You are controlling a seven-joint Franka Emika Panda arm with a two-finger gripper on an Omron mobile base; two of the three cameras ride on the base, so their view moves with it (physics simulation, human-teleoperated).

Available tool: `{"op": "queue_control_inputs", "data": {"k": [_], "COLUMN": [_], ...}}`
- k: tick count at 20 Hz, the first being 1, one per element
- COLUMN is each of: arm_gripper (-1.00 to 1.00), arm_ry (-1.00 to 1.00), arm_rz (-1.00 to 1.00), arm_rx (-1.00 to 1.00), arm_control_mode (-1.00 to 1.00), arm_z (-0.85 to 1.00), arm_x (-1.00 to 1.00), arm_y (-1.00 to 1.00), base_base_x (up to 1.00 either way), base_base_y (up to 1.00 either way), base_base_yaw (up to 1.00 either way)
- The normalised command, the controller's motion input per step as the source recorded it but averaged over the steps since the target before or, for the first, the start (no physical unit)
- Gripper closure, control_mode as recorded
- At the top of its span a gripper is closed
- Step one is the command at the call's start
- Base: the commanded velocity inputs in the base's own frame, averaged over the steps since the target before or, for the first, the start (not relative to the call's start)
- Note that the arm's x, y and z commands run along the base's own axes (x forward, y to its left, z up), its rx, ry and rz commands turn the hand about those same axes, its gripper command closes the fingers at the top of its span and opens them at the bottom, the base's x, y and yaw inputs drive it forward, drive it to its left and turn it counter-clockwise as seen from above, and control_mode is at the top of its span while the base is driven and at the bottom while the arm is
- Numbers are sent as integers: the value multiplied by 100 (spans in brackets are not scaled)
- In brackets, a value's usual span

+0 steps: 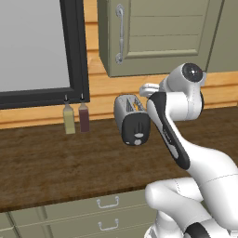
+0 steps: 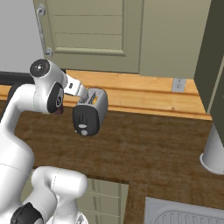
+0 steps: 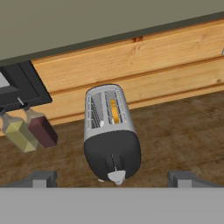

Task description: Start the toaster. Once the lever pops up, take the bread to the plate on the dining counter.

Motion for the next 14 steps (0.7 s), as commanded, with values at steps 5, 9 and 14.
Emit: {"op": "queue_control_inputs", "data": {"k": [5, 9, 14], "arm_gripper": [-100, -100, -100], "arm_ry": [0, 0, 0], "arm_rz": [0, 0, 0], "arm_rx": [0, 0, 0], "arm_control_mode": [-100, -100, -100], "arm_z": [0, 0, 0], "arm_x": [0, 0, 0], "arm_y": [0, 0, 0], "base_base_x": [0, 0, 0], "base_base_y": [0, 0, 0], "base_base_yaw": [0, 0, 0]}}
